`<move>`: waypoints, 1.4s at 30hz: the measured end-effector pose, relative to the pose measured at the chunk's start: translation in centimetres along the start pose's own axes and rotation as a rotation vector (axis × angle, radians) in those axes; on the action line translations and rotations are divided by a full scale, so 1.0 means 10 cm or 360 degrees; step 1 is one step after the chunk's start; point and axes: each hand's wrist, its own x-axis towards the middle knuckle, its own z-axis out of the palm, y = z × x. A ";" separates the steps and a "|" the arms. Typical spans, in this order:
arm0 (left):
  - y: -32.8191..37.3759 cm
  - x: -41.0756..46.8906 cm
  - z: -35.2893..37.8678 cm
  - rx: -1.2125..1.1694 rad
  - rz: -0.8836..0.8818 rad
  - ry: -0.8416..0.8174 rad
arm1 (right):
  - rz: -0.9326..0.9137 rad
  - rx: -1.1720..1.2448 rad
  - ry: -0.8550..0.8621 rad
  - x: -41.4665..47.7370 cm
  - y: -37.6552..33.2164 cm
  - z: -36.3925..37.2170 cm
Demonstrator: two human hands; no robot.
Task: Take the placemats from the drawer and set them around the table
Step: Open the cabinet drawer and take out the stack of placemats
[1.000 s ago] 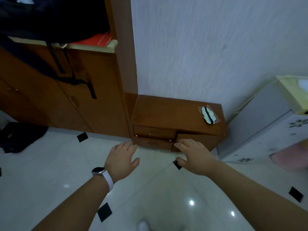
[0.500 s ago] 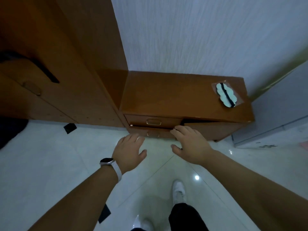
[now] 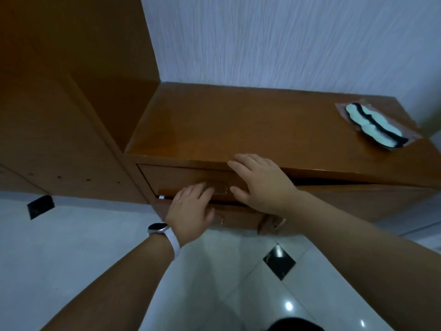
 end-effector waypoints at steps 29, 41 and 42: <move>-0.07 -0.68 1.04 -0.0018 0.0248 0.0434 | -0.0045 -0.0277 -0.0001 0.42 0.22 0.35; 0.19 -1.20 0.81 -0.0116 0.0097 0.0288 | -0.0006 -0.0274 -0.0019 0.43 0.19 0.36; 0.20 -1.24 0.80 -0.0137 0.0081 0.0289 | -0.0004 -0.0265 -0.0022 0.43 0.20 0.36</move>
